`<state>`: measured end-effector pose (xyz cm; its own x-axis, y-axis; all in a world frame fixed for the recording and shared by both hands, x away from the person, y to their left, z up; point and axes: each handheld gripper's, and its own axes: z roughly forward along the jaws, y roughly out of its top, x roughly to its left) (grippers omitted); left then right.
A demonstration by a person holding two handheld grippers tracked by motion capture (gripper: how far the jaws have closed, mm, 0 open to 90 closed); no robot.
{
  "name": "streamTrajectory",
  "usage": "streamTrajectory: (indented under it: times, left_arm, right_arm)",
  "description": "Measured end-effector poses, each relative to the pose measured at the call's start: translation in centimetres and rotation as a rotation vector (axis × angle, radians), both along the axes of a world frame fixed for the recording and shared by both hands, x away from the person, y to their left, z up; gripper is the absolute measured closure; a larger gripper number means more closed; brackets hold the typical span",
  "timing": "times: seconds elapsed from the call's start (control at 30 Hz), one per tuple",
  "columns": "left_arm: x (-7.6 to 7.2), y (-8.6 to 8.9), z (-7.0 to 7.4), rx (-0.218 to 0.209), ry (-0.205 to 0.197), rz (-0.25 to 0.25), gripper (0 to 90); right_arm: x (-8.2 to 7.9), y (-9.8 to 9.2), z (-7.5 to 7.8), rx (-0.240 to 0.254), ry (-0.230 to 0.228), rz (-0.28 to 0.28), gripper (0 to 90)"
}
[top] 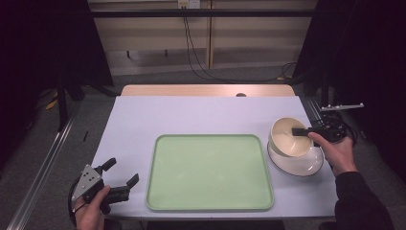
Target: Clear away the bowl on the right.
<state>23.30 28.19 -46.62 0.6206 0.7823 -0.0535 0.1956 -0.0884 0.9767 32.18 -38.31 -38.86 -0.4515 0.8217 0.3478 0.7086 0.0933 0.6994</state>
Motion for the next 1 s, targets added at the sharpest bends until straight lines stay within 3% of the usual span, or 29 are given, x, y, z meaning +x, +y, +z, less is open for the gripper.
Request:
streamTrajectory:
  times: [0.83,1.0]
  left_arm:
    - [0.0,0.1,0.0,0.004,-0.003,0.017,0.0]
    - [0.0,0.1,0.0,0.007,-0.005,0.011,0.0]
  right_arm:
    - [1.8,2.9,1.2,-0.006,0.000,0.051,83.5]
    - [2.4,4.2,1.2,-0.033,0.000,0.074,83.5]
